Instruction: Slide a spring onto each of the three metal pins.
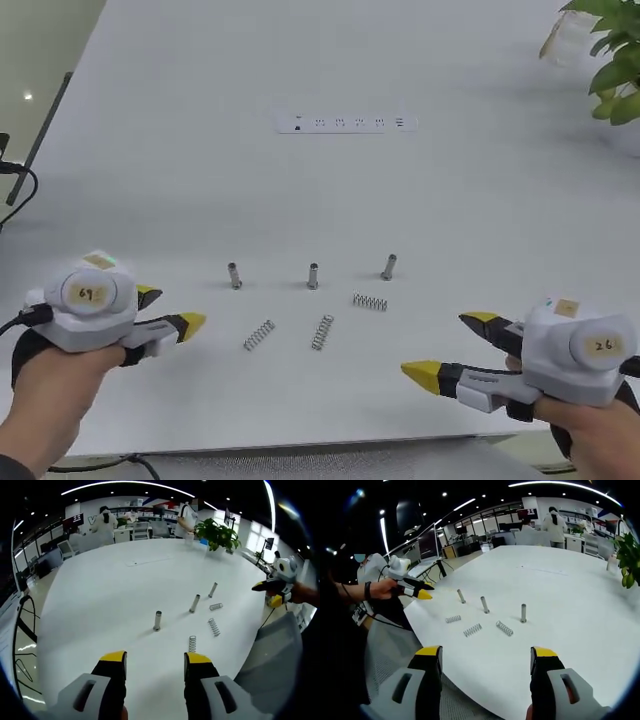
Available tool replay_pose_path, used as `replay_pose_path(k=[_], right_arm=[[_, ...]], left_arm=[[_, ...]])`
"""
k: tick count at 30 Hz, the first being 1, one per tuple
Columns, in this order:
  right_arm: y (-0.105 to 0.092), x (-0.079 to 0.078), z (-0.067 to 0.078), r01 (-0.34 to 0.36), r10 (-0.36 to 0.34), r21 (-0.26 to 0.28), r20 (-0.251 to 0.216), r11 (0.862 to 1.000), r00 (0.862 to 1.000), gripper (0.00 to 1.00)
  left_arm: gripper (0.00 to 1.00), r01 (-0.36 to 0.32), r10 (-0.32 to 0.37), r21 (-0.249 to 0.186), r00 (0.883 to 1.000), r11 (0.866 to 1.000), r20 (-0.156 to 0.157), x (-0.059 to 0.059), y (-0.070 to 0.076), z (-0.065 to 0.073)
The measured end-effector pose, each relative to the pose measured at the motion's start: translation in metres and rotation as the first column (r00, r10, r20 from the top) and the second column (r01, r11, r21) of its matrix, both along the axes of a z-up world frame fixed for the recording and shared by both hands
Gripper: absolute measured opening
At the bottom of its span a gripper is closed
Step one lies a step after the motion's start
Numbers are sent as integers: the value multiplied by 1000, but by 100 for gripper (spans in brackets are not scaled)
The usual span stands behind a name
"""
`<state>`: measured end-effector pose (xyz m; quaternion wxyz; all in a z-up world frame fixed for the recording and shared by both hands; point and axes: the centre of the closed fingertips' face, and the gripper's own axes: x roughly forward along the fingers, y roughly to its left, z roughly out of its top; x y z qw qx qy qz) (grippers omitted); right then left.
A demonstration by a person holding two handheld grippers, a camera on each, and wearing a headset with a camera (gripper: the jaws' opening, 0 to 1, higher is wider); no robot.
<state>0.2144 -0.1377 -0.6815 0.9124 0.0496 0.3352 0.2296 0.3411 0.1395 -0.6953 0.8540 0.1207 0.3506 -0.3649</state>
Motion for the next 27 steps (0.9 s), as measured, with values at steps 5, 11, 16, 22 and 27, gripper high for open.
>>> replay_pose_path(k=[5,11,16,22,27], right_arm=[[0,0,-2,-2,2,0,-4,1000,1000,71],[3,2,-2,-11,11,1,-6,1000,1000,71],[6,2,-3,-19,19,0,-7,1000,1000,71],[7,2,-4,-24,24,0,-10,1000,1000,71],[9,1,-5,-31,31,1,-13,1000,999,71]], left_arm=[[47,6,-6,-9,1000,1000,13,-11,7,7],[53,-2,2,-10,1000,1000,22,-21,16,10],[58,-2,2,-10,1000,1000,25,-29,19,11],[67,-2,3,-24,999,1000,34,-36,19,15],[74,5,-3,-37,999,999,35,-41,18,17]])
